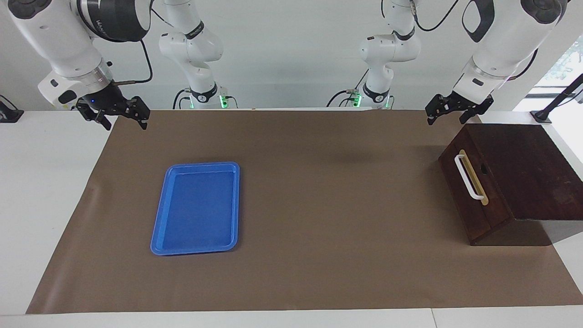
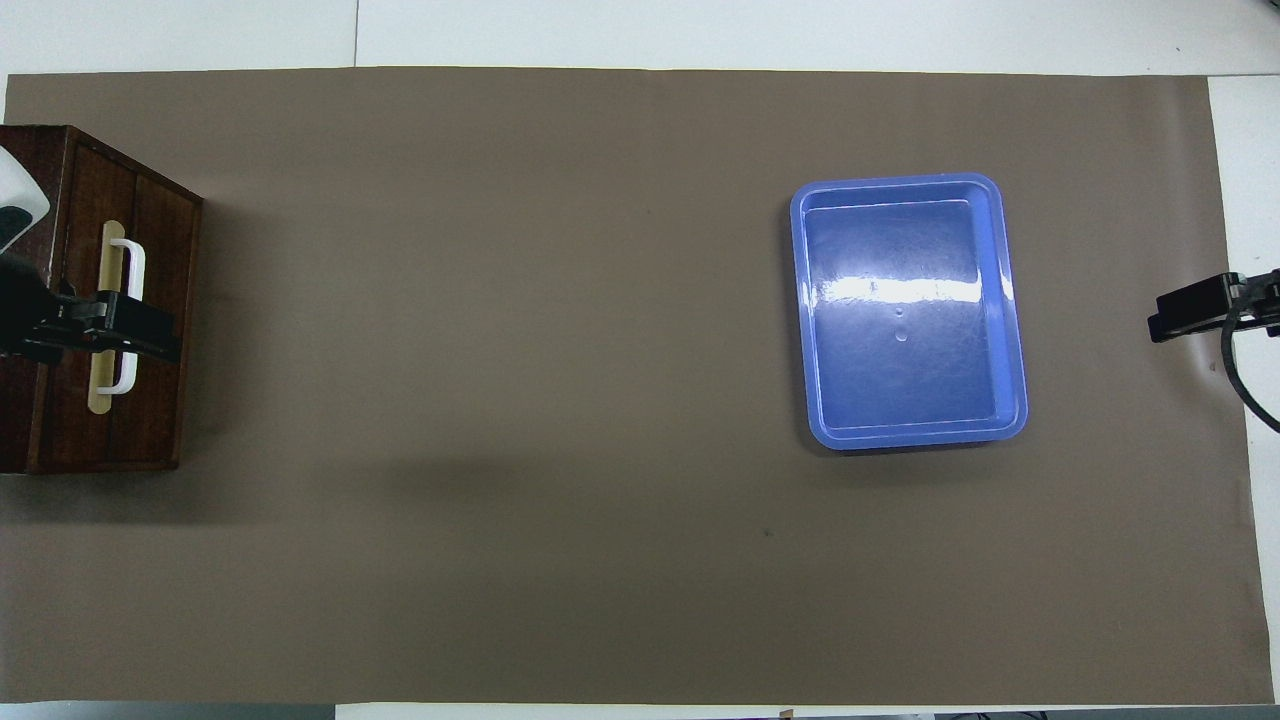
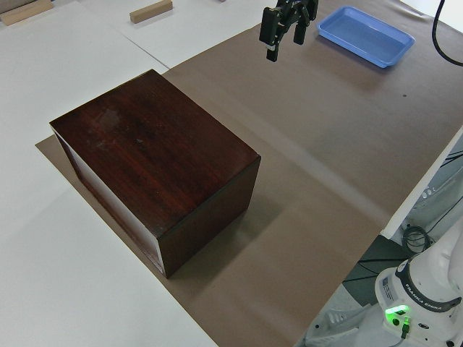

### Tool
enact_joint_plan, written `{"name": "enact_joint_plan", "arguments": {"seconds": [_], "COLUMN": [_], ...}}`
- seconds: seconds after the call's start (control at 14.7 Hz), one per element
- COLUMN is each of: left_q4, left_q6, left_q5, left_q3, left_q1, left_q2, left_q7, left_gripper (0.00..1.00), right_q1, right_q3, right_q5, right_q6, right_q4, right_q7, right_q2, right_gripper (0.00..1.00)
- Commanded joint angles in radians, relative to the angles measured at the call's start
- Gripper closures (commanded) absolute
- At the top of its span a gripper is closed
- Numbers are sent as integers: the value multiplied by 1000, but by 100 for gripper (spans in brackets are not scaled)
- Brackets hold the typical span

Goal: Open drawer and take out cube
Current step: 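Grasp the white drawer handle with the left gripper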

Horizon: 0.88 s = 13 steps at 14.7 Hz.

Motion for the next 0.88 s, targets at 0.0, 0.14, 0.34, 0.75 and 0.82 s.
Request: {"name": "enact_joint_plan", "arguments": {"seconds": [0.0, 0.14, 0.34, 0.75, 0.82], "left_q4": [-7, -7, -55, -164, -206], "left_q6": [-2, 6, 136, 426, 490], "left_q5": [-15, -13, 58, 359, 425], "left_q3": [-2, -2, -10, -11, -11], "left_q1": [12, 13, -8, -96, -100], "left_q2": [-14, -14, -13, 67, 79], "left_q7": [16, 16, 17, 16, 16], "left_gripper": [0, 0, 0, 0, 0], "right_q1": [4, 4, 4, 1, -3], "right_q3": [-3, -3, -3, -3, -3], "right_q5": [-21, -21, -21, -21, -22], "right_q6": [9, 9, 9, -8, -16], "right_q4": [-16, -16, -16, -16, -16], "right_q7": [7, 7, 7, 2, -2], "right_q2": [-15, -15, -15, -16, -17], "right_gripper": [0, 0, 0, 0, 0]}}
